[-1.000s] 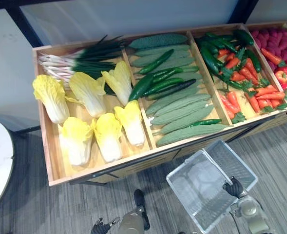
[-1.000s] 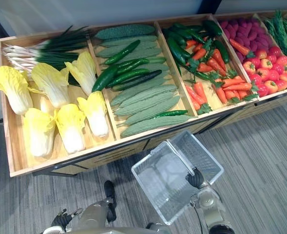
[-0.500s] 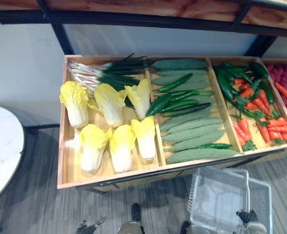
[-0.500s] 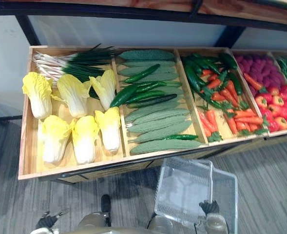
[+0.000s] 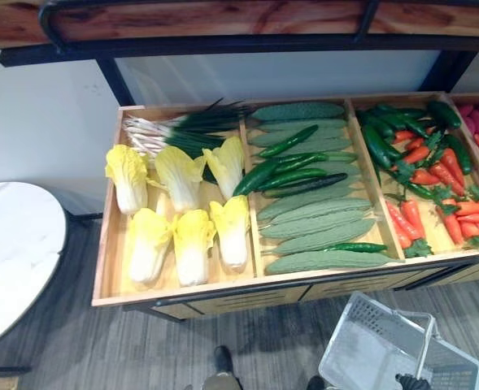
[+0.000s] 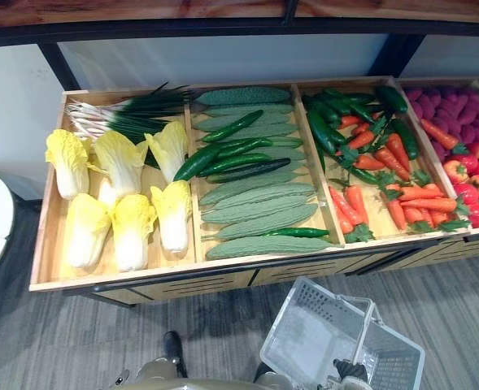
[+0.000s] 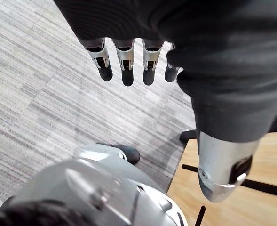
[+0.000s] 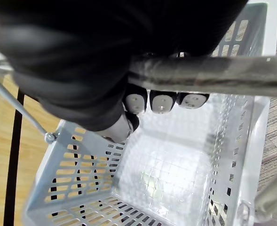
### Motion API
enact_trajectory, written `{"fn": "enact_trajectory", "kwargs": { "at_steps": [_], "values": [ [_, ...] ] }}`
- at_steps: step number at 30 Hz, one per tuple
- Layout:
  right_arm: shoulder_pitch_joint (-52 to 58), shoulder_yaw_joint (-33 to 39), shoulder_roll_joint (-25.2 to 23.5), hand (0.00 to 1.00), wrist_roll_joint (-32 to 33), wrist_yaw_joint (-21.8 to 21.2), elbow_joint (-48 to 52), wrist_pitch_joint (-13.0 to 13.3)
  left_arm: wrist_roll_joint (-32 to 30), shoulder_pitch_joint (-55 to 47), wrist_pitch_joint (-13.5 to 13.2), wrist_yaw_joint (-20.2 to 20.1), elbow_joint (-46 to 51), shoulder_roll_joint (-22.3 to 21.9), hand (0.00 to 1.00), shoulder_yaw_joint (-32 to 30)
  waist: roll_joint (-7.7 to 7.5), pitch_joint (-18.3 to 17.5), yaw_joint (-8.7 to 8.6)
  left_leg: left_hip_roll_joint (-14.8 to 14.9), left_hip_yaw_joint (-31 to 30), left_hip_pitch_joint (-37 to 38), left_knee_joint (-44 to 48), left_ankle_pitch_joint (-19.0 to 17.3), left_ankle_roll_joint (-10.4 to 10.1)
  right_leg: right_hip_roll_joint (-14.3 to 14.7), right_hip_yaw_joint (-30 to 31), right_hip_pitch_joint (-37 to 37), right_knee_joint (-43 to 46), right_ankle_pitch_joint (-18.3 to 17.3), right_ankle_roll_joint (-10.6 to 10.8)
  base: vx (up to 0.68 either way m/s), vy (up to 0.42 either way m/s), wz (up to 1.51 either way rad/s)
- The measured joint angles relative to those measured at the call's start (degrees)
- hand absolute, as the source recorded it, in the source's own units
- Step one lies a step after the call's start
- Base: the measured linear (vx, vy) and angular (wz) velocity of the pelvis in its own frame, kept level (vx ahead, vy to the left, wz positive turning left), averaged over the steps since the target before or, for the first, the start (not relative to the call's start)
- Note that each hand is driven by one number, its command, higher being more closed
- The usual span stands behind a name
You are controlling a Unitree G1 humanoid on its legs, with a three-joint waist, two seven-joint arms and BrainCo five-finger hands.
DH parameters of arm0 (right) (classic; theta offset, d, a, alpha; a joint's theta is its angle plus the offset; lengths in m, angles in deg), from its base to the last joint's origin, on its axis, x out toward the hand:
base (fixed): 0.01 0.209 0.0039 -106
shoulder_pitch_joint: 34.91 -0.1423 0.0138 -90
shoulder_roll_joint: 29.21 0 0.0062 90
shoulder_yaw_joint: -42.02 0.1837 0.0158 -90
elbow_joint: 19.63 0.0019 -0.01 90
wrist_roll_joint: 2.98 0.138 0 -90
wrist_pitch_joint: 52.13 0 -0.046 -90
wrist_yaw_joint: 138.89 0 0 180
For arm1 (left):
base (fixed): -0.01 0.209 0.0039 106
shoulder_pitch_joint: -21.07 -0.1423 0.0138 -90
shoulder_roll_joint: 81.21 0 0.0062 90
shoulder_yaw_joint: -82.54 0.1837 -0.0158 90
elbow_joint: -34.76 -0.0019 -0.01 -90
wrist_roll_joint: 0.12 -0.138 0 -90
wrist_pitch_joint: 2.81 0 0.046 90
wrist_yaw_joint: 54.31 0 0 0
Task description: Pick vegetable in the basket
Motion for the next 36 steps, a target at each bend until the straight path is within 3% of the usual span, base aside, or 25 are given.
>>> {"fn": "enact_trajectory", "kwargs": {
  "at_steps": [2, 5, 7, 11, 15, 21, 28, 33, 36],
  "values": [
    [0.0, -0.2, 0.2, 1.0, 0.0, 0.0, -0.3, 0.1, 1.2, 0.0, -0.1, 0.6, 0.9, 0.3, 0.0, -0.1, -0.38, -0.5, -0.17, -2.3, 0.2, 0.4, -4.2, 0.8, -0.4, -1.4, 0.4, -1.1, 0.0, 0.1, 0.2, -0.02, 0.155, 0.13],
    [-0.2, 0.0, 0.3, 1.0, 0.0, -0.1, -0.1, 0.4, 3.4, 0.5, 0.0, 2.3, 3.2, 0.5, 0.0, -5.9, -0.35, -0.7, -0.12, -5.1, 0.9, 2.4, -11.1, 3.8, -0.8, -2.4, 1.3, -2.2, -0.5, 0.2, 0.3, 0.04, 0.14, 0.03],
    [0.1, 0.0, 0.1, 1.0, 0.0, 0.1, 0.2, 0.4, 5.7, 1.7, -0.2, 6.4, 6.8, 0.5, 0.0, -9.5, -0.31, -0.8, -0.28, -5.7, 0.6, 2.4, -11.1, 3.6, -0.4, -2.8, 1.2, -1.9, -0.9, 0.2, 0.3, 0.1, 0.039, 0.07],
    [1.1, -0.8, -1.3, 1.0, 0.0, 0.3, 2.0, 0.5, 7.4, 2.3, -3.3, 15.2, 27.1, 0.1, 0.0, -11.2, -0.89, -1.1, 0.22, -6.2, -0.4, 3.2, -11.0, 3.8, 1.0, -2.6, 0.5, 0.1, -1.2, 0.5, 0.6, 0.16, -0.002, 0.12],
    [4.5, -3.6, -1.7, 1.0, 0.0, 0.4, 4.2, 1.4, 1.7, 1.8, -6.0, 21.3, 50.5, -0.5, 0.0, -11.2, -1.96, -2.8, 0.85, -5.9, -0.7, 4.7, -10.8, 4.1, 1.5, -2.2, 1.2, 1.5, -1.0, 0.6, 0.6, 0.15, -0.028, 0.0],
    [7.4, -8.1, -1.6, 1.0, 0.0, 0.3, 7.3, 2.0, -7.9, 2.7, -6.4, 28.5, 66.1, -1.7, 0.0, -7.5, -1.72, -3.5, 0.89, -4.3, -1.2, 6.2, -10.8, 4.0, 1.3, -1.0, 1.3, 2.5, 0.1, 0.8, 0.3, 0.03, -0.021, -0.02],
    [8.9, -11.5, -1.5, 1.0, -0.1, 0.1, 10.1, 2.4, -13.0, -0.1, -6.2, 29.3, 70.1, -2.5, 0.0, -4.1, -0.8, -4.0, 1.01, -3.4, -0.3, 6.1, -11.1, 4.1, -0.4, -0.6, 1.4, 2.0, -0.7, 0.6, 0.1, -0.08, 0.003, -0.07],
    [9.1, -14.2, -1.5, 1.0, -0.3, -0.2, 11.9, 2.4, -13.8, -2.9, -5.2, 24.6, 69.5, -2.2, 0.0, -1.6, -0.57, -4.0, 1.05, -3.0, 0.1, 5.8, -11.1, 4.8, -1.1, 0.1, 2.0, 1.3, -1.1, 0.5, -0.1, -0.04, 0.01, -0.05],
    [9.0, -15.5, -1.5, 1.0, -0.8, -0.7, 12.8, 2.4, -13.8, -2.4, -3.9, 22.8, 63.5, 0.1, 0.0, -1.2, -0.97, -4.2, 1.04, -2.5, 0.9, 5.2, -11.1, 5.1, -0.8, 0.3, 2.7, 0.2, -1.2, 0.9, 0.0, 0.03, -0.008, -0.12]
  ]
}}
